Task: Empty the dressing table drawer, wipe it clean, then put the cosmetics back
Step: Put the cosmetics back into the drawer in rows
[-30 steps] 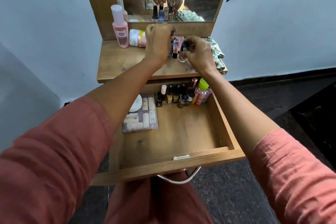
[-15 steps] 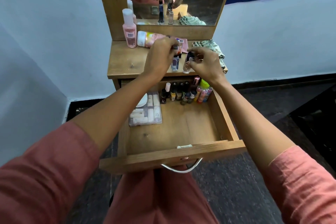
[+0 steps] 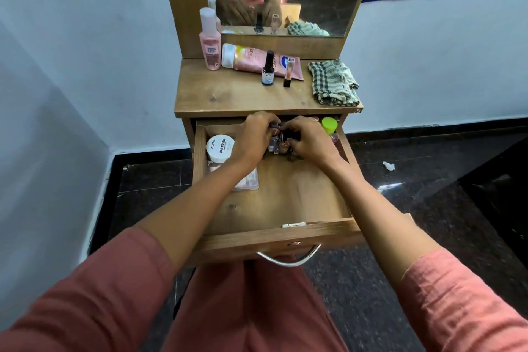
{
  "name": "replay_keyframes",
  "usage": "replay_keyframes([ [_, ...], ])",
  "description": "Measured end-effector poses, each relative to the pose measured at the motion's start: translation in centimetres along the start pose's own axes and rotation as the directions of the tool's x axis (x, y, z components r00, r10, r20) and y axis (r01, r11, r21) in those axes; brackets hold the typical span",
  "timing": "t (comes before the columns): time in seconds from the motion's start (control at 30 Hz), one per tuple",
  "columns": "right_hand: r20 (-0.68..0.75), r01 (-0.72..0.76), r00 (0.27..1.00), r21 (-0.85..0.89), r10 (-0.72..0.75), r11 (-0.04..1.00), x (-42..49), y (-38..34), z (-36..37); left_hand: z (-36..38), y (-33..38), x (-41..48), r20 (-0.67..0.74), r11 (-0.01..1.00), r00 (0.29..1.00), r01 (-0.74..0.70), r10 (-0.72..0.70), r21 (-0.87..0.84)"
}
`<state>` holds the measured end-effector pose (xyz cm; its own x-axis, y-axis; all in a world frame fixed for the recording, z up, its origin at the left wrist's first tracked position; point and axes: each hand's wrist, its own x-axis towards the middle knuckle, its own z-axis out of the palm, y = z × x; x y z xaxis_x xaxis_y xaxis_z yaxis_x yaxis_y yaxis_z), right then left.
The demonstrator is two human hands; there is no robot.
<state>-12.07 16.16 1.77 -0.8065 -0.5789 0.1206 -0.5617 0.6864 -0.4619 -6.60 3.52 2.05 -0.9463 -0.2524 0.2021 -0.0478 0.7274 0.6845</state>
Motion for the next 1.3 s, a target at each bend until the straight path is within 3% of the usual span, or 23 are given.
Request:
replay_keyframes([
  [0.13, 0.019, 0.017, 1.000, -0.159, -0.014, 0.987, -0.1, 0.4, 0.9, 1.1, -0.5, 0.0, 0.049, 0.999, 0.998, 0.047, -0.048, 0.025],
  [0.3, 0.031, 0.001, 0.999, -0.229, 0.006, 0.973, -0.4, 1.1, 1.4, 2.3, -0.8, 0.0, 0.071, 0.998, 0.996, 0.057, -0.059, 0.035],
  [0.8, 0.061, -0.007, 0.998, -0.272, 0.025, 0.962, -0.9, 1.5, 2.3, 3.0, -1.2, 0.1, 0.074, 0.998, 0.995, 0.065, -0.064, -0.012],
  [0.97, 0.042, 0.005, 0.999, -0.239, 0.005, 0.971, -0.7, 1.1, 1.5, 2.3, -1.0, -0.1, 0.089, 0.992, 0.993, 0.088, -0.080, -0.088],
  [1.07, -0.056, 0.009, 0.998, -0.124, -0.016, 0.992, -0.3, 0.5, 0.4, 1.2, -0.8, 0.1, 0.066, 0.993, 0.997, 0.049, -0.042, -0.103],
  [1.3, -0.323, -0.018, 0.944, 0.165, 0.071, 0.986, 3.6, -1.5, -2.8, -2.4, 0.2, 3.5, -0.184, 0.986, 0.982, -0.078, 0.050, -0.148],
])
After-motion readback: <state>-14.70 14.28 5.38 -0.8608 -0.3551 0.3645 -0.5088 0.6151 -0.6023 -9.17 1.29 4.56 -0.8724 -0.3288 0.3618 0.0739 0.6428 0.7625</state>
